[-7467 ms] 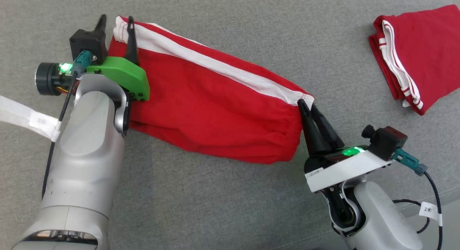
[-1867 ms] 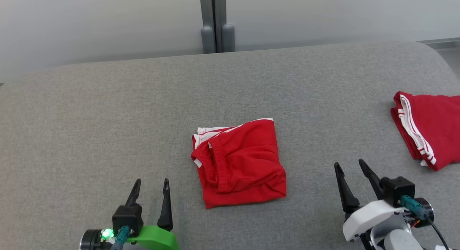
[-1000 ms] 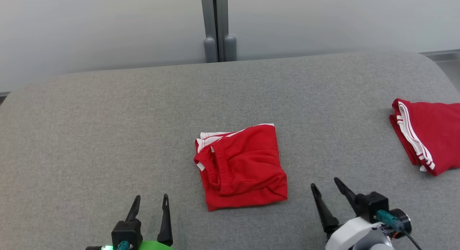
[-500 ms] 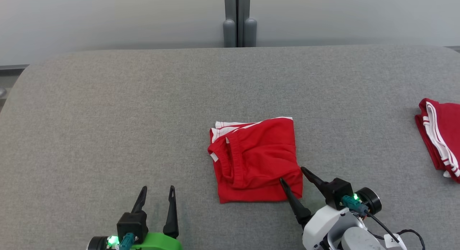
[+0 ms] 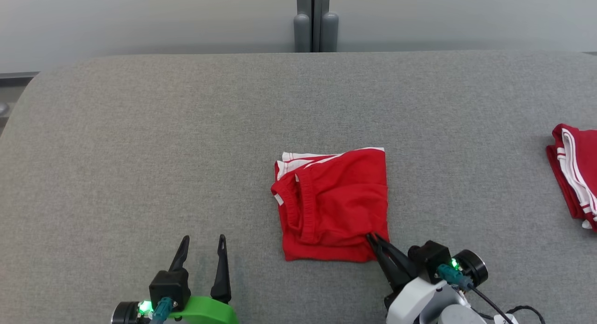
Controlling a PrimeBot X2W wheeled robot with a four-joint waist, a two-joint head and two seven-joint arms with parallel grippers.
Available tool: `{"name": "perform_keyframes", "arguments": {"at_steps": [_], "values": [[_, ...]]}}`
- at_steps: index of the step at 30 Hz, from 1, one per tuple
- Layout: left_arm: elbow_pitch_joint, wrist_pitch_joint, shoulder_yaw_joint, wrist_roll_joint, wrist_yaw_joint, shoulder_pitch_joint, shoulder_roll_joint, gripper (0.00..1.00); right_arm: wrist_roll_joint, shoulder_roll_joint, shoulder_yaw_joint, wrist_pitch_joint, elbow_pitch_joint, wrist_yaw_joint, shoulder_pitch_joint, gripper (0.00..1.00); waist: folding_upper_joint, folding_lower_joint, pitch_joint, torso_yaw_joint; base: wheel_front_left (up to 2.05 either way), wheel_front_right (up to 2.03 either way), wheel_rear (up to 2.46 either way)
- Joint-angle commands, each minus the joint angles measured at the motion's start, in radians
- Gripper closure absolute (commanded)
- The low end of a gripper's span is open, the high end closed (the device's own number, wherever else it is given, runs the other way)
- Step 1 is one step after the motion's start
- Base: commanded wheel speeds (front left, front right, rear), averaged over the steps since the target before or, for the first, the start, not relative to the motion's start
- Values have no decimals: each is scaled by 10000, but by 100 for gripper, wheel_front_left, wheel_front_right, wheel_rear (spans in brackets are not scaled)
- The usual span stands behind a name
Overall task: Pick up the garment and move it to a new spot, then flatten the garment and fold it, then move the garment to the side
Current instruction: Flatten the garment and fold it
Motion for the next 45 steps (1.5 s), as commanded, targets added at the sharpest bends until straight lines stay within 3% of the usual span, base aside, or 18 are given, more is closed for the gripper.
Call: {"name": "perform_keyframes", "arguments": {"at_steps": [1, 12, 13, 14, 15, 16, 21, 30, 36, 45], "values": [[-11, -23, 25, -21, 59, -153, 47, 0, -97, -45, 48, -40, -169, -17, 279, 100, 0, 0, -1, -50, 0, 0, 0], [41, -23, 41, -75, 57, -179, 47, 0, -506, -45, -413, -40, -230, -17, 1548, 100, 0, 0, -12, -283, 0, 0, 0], [46, -23, 53, -62, 53, -179, 47, 0, -561, -44, -448, -39, -210, -17, 1584, 82, 0, 0, -16, -302, 0, 0, 0], [51, -23, 74, -49, 51, -182, 47, 0, -557, -47, -508, -31, -233, -17, 1596, 51, 0, 0, -19, -324, 0, 0, 0], [54, -23, 90, -32, 49, -183, 47, 0, -485, -47, -541, -29, -297, -17, 1621, 12, 0, 0, -26, -341, 0, 0, 0], [52, -23, 112, -14, 51, -181, 47, 0, -397, -44, -576, -29, -408, -17, 1629, 0, 0, 0, -29, -364, 0, 0, 0], [42, -23, 251, 59, 85, -111, 47, 0, -63, -42, -914, -29, -1242, -17, 1619, 0, 0, 0, -136, -493, 0, 0, 0], [-116, -23, 721, 384, 5, -137, 47, 0, 625, -44, -2753, -29, -3169, -17, 1199, 0, 0, 0, -384, -830, 0, 0, 0], [-257, -23, 888, 877, -88, -21, 46, 0, 662, -41, -3927, -29, -3131, -17, 1075, 0, 0, 0, -641, -1009, 0, 0, 0], [-508, -23, 831, 1151, -2, 465, 47, 0, 430, -39, -4451, -29, -2264, -17, 1547, 0, 0, 0, -885, -1111, 0, 0, 0]]}}
